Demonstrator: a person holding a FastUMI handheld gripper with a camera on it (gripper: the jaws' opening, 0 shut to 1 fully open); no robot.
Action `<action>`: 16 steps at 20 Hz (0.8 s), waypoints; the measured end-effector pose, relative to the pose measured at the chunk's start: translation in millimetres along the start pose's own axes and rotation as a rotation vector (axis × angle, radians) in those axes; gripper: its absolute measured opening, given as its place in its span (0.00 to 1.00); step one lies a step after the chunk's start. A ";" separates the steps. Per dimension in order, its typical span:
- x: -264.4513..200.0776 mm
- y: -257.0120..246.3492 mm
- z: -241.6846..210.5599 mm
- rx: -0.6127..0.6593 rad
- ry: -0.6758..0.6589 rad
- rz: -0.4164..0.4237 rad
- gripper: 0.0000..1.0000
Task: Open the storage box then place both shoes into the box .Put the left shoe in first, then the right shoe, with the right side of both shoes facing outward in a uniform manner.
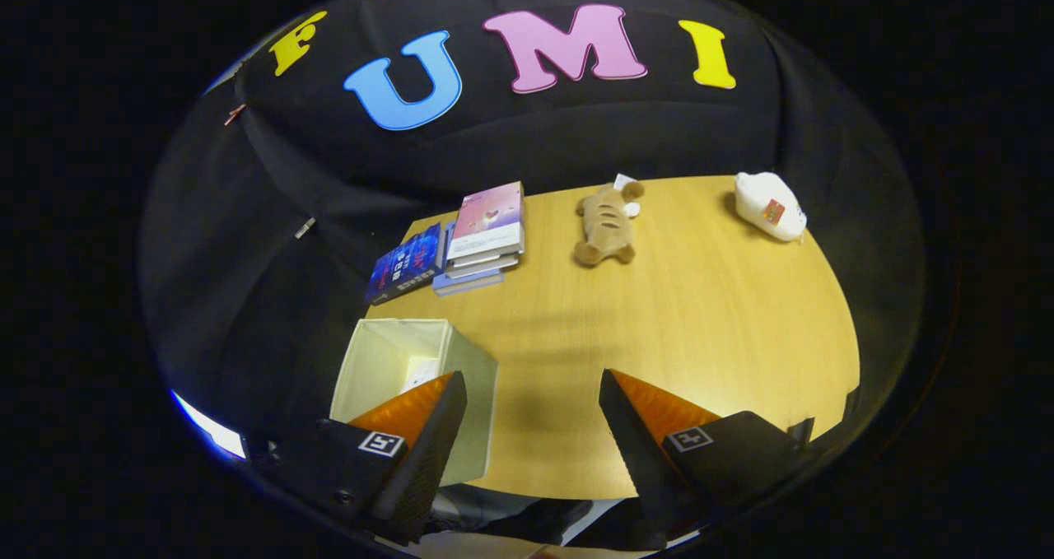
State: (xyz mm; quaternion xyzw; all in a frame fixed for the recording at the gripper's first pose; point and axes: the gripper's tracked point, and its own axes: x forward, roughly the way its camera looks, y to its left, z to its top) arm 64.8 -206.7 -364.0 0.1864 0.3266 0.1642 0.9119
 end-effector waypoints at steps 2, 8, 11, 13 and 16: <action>-7.2 -16.7 9.7 -0.032 -0.058 -0.034 0.99; -32.1 -43.9 41.0 -0.160 -0.241 -0.073 0.99; -45.3 -50.4 56.2 -0.235 -0.324 -0.084 0.99; -51.7 -54.1 62.4 -0.275 -0.368 -0.088 0.99; -56.9 -57.2 64.1 -0.322 -0.411 -0.082 0.99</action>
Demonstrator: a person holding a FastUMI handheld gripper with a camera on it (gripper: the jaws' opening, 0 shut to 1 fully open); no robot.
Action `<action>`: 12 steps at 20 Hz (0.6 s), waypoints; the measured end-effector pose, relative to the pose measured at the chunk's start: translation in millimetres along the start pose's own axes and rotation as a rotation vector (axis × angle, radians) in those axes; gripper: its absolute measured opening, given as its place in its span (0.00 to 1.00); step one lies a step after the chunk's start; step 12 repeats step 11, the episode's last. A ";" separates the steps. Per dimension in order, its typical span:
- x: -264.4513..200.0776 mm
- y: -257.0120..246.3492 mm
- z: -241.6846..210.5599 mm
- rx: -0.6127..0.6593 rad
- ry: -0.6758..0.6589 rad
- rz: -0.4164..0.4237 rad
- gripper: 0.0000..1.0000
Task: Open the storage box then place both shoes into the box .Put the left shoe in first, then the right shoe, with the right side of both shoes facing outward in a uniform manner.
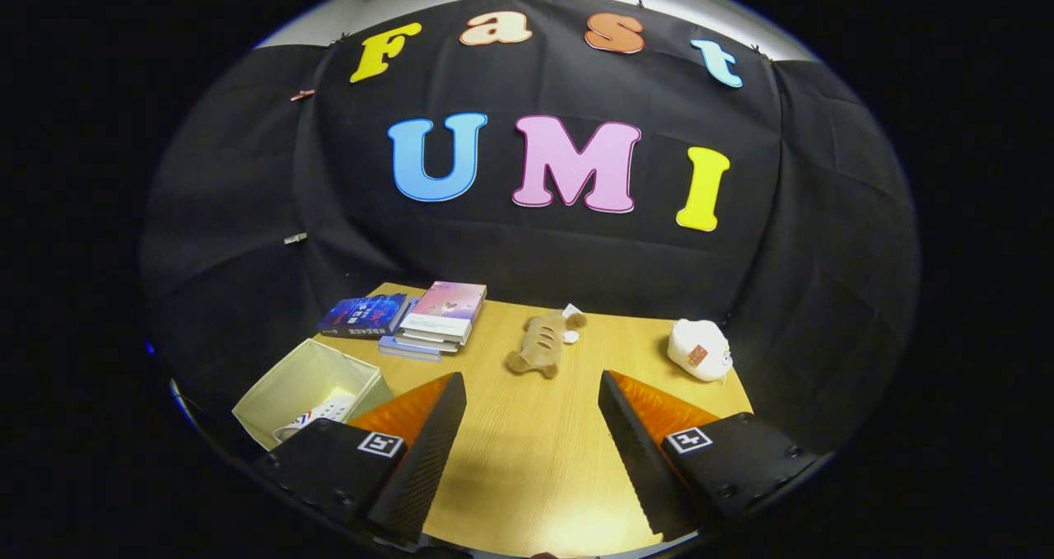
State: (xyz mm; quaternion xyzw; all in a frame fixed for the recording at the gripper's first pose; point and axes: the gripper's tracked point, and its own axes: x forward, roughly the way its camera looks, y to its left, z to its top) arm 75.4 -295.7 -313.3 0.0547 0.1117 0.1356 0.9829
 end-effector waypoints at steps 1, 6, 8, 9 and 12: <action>-2.1 -2.8 -1.1 -0.015 -0.010 0.001 0.98; -4.6 -8.3 -8.6 -0.043 -0.032 0.009 0.97; -4.5 -8.1 -11.6 -0.043 -0.024 0.019 0.97; -5.0 -10.7 -9.9 -0.041 -0.030 0.017 0.97; -8.4 -10.8 -6.5 -0.027 -0.048 0.018 0.97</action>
